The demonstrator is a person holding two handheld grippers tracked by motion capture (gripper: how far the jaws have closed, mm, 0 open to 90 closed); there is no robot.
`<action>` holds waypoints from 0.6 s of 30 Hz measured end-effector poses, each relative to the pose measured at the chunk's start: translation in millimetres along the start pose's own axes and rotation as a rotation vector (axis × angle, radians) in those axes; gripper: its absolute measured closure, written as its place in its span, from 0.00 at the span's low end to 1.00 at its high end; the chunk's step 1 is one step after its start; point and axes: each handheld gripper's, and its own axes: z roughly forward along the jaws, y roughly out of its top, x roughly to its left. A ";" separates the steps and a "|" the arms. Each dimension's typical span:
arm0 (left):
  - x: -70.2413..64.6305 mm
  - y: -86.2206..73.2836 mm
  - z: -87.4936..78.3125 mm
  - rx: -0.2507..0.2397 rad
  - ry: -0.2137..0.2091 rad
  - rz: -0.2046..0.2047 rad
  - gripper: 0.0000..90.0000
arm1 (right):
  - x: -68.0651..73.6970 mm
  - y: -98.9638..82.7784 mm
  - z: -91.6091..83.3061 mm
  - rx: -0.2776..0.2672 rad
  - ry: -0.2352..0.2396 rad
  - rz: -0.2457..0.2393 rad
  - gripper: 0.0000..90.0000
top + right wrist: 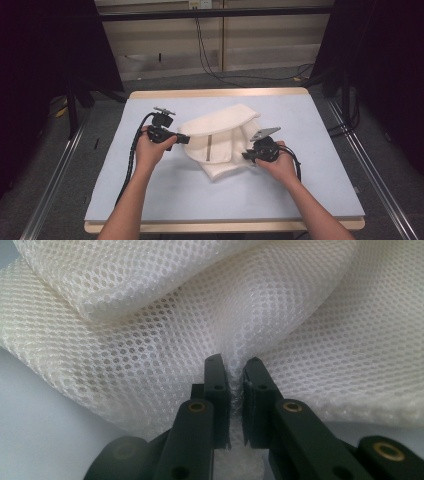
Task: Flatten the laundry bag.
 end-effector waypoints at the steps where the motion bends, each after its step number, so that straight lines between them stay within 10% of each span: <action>1: -1.9 0.4 -1.2 0.007 0.002 0.013 0.89 | 1.3 -2.0 -2.6 -0.002 0.013 0.001 0.93; 12: -27.7 10.4 -20.2 -0.009 0.004 -0.001 0.93 | 15.0 -35.4 -48.7 -0.012 0.103 -0.055 0.93; 18: -15.1 24.1 -24.9 -0.052 0.036 -0.061 0.94 | 11.3 -51.3 -60.5 -0.015 0.121 -0.054 0.92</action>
